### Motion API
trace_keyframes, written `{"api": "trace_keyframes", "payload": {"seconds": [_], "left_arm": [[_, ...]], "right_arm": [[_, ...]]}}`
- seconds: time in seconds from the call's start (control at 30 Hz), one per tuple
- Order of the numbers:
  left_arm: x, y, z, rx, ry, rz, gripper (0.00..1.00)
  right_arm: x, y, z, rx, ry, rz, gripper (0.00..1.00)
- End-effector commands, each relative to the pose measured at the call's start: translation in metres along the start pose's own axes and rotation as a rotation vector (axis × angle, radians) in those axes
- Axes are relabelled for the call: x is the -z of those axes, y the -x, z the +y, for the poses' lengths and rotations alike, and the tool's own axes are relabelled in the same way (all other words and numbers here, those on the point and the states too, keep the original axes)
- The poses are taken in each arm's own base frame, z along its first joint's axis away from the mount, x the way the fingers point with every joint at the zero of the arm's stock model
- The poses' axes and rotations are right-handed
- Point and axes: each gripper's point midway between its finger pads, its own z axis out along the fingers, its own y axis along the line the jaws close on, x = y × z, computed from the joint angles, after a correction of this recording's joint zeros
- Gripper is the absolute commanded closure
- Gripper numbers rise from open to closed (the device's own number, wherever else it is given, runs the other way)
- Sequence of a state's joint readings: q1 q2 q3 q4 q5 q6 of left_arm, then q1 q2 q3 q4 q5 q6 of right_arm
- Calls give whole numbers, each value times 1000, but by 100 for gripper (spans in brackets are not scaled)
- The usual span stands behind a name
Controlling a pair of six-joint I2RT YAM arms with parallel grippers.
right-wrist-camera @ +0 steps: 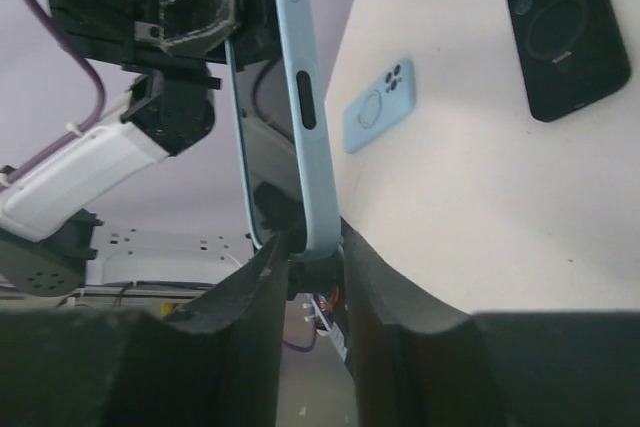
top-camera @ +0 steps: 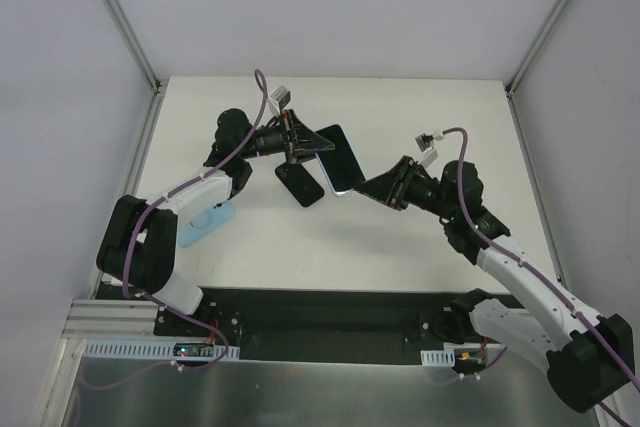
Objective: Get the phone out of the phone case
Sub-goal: Remove the phone case from the phone.
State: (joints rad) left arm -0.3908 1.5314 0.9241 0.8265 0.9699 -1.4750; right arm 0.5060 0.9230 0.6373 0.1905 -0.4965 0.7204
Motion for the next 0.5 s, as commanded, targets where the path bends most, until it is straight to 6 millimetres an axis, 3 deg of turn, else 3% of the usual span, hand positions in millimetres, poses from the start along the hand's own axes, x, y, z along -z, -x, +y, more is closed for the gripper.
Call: {"api": "trace_keyframes", "payload": {"seconds": [0.0, 0.1, 0.47], "left_arm": [[12, -24, -87, -127, -191, 90, 100], [13, -26, -88, -137, -198, 95, 100], [18, -30, -90, -141, -209, 101, 100]], "right_arm": [[-2, 2, -7, -42, 1, -21, 74], [0, 6, -6, -49, 1, -44, 77], [5, 22, 11, -43, 39, -100, 71]]}}
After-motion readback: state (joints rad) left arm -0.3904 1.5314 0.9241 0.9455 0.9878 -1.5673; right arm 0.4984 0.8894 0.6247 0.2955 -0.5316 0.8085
